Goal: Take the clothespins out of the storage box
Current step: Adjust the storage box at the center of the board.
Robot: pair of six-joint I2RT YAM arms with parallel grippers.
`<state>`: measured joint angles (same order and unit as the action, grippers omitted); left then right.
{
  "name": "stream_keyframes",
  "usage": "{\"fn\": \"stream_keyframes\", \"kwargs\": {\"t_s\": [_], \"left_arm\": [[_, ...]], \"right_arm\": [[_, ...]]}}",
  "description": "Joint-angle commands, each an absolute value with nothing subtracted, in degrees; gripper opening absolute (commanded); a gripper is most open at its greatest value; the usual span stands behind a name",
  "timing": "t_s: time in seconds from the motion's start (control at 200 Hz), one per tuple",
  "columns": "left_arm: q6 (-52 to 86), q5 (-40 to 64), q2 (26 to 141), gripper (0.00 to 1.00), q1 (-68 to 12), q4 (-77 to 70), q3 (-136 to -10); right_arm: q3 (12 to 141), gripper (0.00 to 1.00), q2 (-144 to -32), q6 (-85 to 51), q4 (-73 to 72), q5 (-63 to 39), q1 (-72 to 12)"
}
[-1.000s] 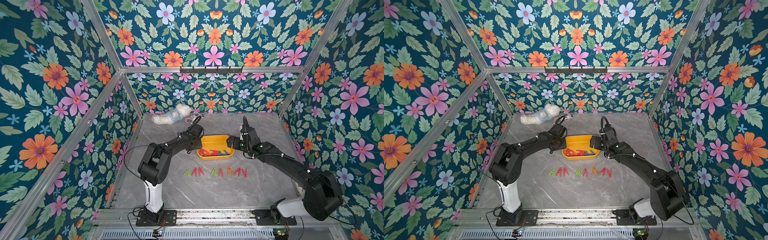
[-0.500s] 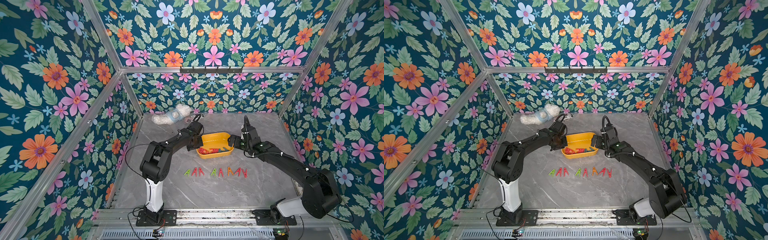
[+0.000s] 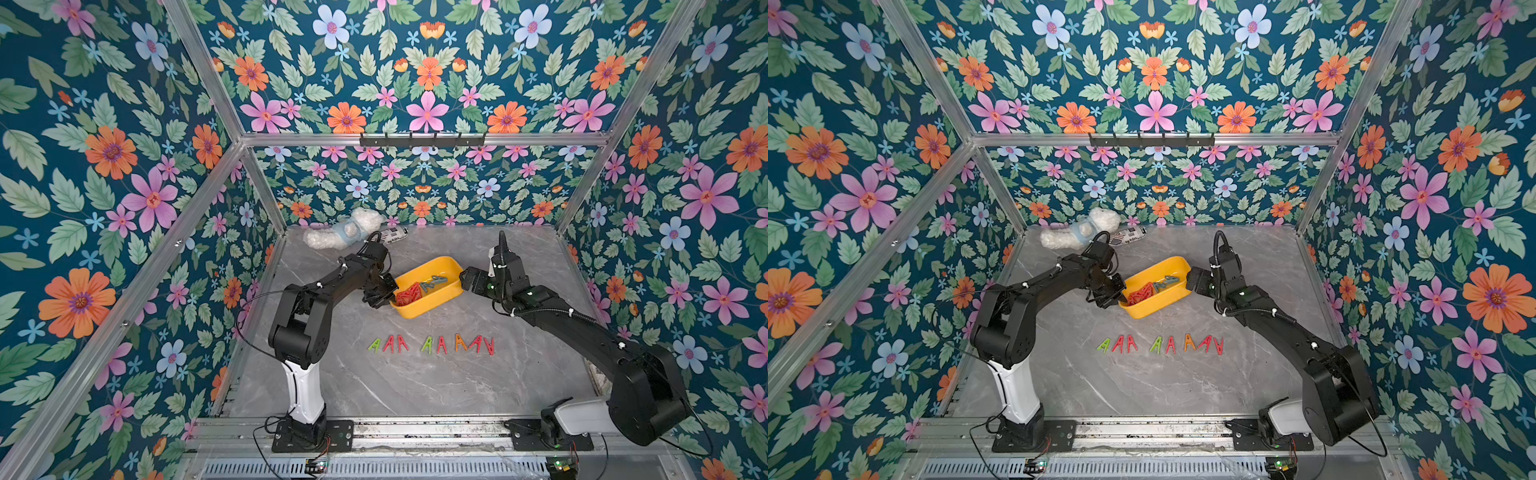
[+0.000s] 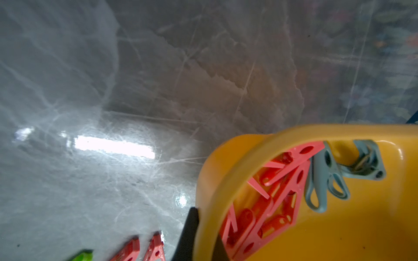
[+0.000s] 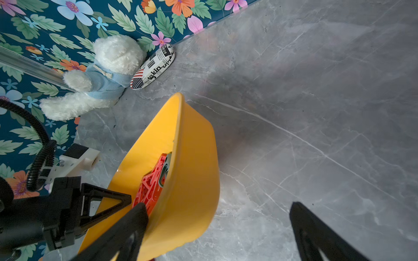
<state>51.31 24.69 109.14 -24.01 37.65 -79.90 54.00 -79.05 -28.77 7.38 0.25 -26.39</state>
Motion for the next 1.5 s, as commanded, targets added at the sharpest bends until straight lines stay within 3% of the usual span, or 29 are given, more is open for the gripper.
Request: {"fn": "stream_keyframes", "kwargs": {"t_s": [0.0, 0.485, 0.94, 1.13, 1.28, 1.38, 1.495], "left_arm": [[52.1, 25.0, 109.0, 0.0, -23.9, 37.8, -81.2], [39.0, -0.8, 113.2, 0.0, -30.7, 35.7, -86.1], [35.5, -6.2, 115.5, 0.0, -34.5, 28.7, -83.8], [34.8, -6.3, 115.3, 0.25, -34.5, 28.3, -83.9], [35.0, -6.1, 113.8, 0.32, -34.5, 28.0, -84.1], [35.5, -5.6, 112.2, 0.39, -34.4, 28.1, -84.1], [35.8, -5.6, 109.5, 0.49, -34.3, 28.2, -83.7]], "right_arm": [[53.1, 0.99, -78.5, -29.6, 6.6, 0.4, -26.4], [53.2, 0.99, -78.1, -30.0, 7.4, 0.0, -26.4], [55.5, 0.99, -79.8, -29.0, 8.8, -0.3, -27.5], [56.0, 0.99, -80.8, -28.4, 8.3, -0.5, -28.6], [58.5, 0.99, -84.1, -26.7, 8.3, -1.1, -29.9], [61.5, 0.9, -87.9, -25.7, 8.3, -2.1, -30.6], [66.5, 0.72, -93.4, -24.7, 10.0, -2.1, -31.8]]}}
